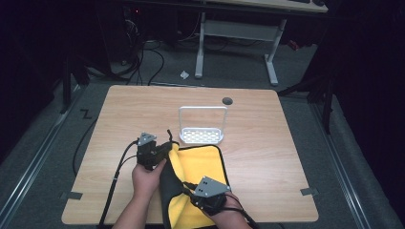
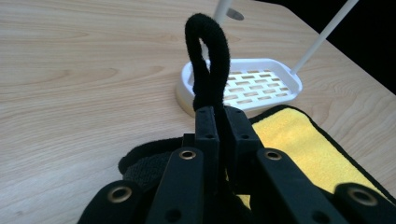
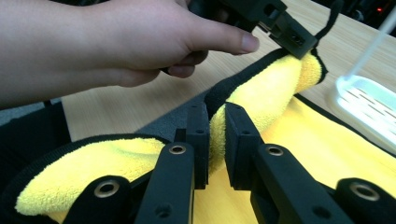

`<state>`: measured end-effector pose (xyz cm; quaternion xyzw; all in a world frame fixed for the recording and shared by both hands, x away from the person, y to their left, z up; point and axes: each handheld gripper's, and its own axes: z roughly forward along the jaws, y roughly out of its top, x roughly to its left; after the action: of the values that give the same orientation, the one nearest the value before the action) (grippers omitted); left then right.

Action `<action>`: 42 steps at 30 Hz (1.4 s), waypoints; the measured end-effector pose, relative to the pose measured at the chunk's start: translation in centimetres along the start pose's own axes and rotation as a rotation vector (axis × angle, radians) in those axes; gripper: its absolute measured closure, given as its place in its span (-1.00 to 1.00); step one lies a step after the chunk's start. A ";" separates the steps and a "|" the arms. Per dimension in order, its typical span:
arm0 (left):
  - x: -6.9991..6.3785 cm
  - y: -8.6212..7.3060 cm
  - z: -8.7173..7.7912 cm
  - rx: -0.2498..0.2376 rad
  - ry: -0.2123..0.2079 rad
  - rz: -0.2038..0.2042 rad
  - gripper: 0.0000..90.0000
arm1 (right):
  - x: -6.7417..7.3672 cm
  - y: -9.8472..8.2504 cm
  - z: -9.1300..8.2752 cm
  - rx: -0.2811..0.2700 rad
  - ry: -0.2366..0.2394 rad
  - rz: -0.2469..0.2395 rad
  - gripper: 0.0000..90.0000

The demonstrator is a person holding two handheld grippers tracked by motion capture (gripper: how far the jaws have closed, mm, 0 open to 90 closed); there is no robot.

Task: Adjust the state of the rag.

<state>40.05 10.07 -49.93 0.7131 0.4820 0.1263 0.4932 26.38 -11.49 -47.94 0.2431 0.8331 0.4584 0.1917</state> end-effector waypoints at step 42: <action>-6.7 1.4 6.7 0.126 -0.005 0.046 0.86 | -4.5 -5.6 -5.0 0.084 -0.159 0.092 0.56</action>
<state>41.85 0.69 -50.00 0.7539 0.4713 0.1052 0.4454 26.04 -20.09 -49.81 0.3246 0.8217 0.4107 0.2254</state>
